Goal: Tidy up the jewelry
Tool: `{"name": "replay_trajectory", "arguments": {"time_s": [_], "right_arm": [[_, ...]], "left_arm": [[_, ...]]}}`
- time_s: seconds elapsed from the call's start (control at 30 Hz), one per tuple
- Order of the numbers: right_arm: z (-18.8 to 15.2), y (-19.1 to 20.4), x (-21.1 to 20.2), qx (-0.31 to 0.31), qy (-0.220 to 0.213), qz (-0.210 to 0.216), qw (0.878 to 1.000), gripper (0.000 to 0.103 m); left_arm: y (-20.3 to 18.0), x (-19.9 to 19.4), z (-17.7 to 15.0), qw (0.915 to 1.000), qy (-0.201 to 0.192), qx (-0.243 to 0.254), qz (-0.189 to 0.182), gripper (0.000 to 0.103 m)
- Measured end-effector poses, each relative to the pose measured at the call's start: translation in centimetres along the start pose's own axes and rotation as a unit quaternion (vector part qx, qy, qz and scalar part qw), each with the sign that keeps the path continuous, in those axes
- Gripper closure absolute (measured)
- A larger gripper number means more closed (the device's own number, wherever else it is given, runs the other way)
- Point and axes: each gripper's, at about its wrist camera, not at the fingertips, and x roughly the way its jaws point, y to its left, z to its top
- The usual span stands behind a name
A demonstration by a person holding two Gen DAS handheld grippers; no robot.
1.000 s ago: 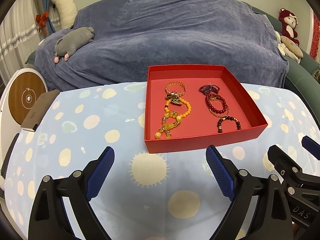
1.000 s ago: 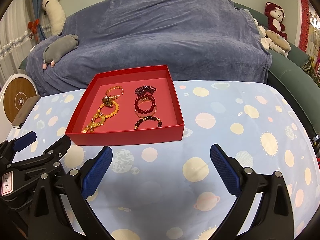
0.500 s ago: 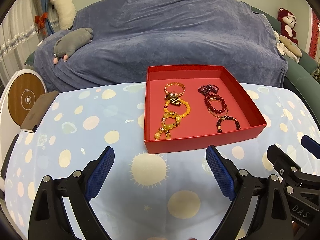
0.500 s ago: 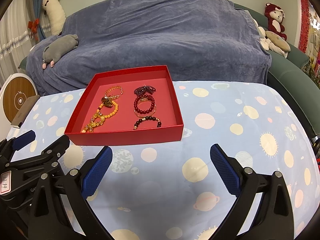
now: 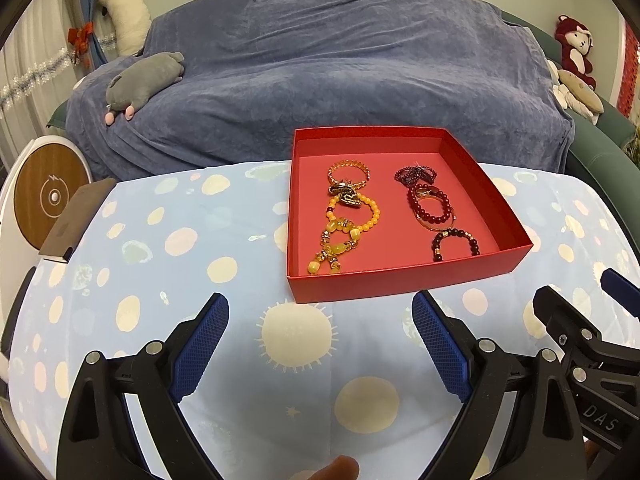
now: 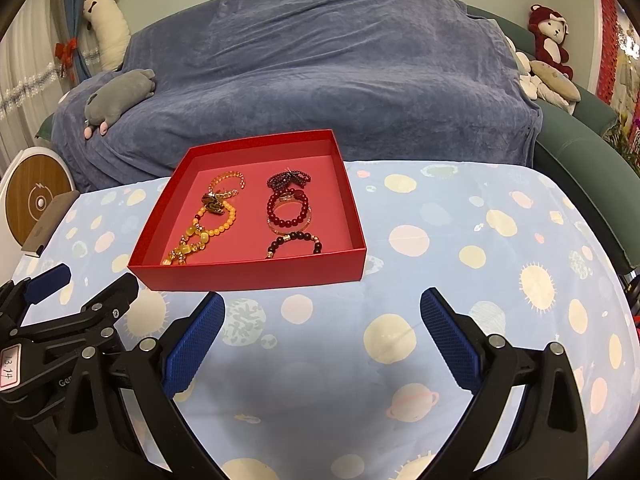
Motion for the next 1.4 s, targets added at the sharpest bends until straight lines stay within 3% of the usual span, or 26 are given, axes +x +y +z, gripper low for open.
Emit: {"name": "replay_trajectory", "arguments": {"time_s": [1.07,1.4], "right_arm": [[-0.07,0.02,0.03,-0.002,0.0,-0.001,1.0,0.009],[-0.12,-0.06,0.0,-0.001,0.0,-0.001,1.0,0.009]], "left_arm": [[0.04,-0.38,-0.27,1.0,-0.003,0.0,0.006,0.014],[-0.06,0.39,-0.25,0.9996,0.028,0.003,-0.003,0.014]]}}
